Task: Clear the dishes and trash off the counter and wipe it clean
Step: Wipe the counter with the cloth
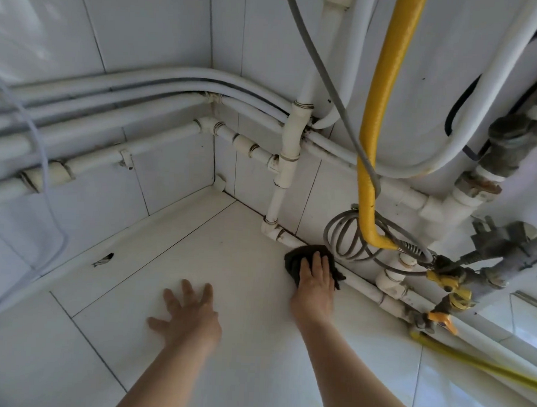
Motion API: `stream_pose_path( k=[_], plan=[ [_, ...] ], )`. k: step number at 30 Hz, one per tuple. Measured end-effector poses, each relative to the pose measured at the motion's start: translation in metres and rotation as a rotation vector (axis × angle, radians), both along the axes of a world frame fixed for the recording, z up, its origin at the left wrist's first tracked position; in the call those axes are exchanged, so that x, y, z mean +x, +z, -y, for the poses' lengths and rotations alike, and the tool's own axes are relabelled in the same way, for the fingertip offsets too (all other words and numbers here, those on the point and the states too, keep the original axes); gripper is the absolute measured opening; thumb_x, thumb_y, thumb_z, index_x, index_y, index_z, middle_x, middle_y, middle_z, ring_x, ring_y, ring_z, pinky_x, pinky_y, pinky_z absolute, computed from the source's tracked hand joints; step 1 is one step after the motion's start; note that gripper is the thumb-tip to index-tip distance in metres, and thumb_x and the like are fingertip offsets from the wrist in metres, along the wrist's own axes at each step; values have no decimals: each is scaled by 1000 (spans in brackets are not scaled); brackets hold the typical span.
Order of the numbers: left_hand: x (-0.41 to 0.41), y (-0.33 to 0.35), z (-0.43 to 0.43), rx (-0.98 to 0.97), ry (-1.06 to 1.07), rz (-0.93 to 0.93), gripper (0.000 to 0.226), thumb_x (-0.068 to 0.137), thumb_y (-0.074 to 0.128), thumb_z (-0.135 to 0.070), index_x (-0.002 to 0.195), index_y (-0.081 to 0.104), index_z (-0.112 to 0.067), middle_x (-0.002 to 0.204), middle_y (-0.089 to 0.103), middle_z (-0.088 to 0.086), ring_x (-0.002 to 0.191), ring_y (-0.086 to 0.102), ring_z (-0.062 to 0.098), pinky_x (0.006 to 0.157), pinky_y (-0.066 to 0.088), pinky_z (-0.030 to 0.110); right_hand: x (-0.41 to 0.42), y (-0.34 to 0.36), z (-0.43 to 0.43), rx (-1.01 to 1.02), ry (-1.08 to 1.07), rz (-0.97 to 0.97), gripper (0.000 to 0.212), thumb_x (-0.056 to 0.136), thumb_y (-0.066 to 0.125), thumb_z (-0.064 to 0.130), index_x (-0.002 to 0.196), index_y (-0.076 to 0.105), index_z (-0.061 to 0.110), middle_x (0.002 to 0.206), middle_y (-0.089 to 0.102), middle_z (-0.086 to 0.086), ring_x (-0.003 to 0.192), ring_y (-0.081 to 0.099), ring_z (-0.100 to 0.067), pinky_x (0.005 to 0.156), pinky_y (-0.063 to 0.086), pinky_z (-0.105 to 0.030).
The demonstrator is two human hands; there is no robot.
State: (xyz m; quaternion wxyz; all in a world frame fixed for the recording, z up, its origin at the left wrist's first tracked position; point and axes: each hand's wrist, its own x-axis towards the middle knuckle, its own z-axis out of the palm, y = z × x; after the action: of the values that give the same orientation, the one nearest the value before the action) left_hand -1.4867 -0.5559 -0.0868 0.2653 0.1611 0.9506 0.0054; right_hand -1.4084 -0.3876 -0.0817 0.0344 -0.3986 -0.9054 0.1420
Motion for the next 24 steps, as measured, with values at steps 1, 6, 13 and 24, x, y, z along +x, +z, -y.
stream_pose_path(
  k=[1,6,13,24],
  plan=[
    [0,-1,0,-4,0,-3,56,103,25,-31,151,-3,-34,159,-18,5,144,-14,39,108,18,65,-15,2,3,0,65,5,67,92,40,4,152,13,15,161,-6,-6,147,-10,-23,119,0,-36],
    [0,-6,-1,-16,3,-24,57,103,25,-31,151,-5,-35,159,-17,6,144,-13,39,108,19,65,-58,5,5,-1,190,32,66,92,41,5,152,13,12,161,-2,-8,148,-6,-23,120,3,-36],
    [1,1,3,2,6,8,55,103,25,-32,151,-2,-36,159,-18,3,145,-15,37,109,17,64,14,-1,-23,97,-135,56,70,91,42,8,152,7,10,159,9,-8,147,7,-25,121,4,-36],
    [0,1,-1,-13,-2,-7,59,102,30,-26,151,-2,-34,158,-18,7,143,-15,41,108,16,68,-23,2,-18,118,-72,152,73,91,41,12,152,1,8,160,1,-9,147,-2,-28,118,-5,-41]
  ],
)
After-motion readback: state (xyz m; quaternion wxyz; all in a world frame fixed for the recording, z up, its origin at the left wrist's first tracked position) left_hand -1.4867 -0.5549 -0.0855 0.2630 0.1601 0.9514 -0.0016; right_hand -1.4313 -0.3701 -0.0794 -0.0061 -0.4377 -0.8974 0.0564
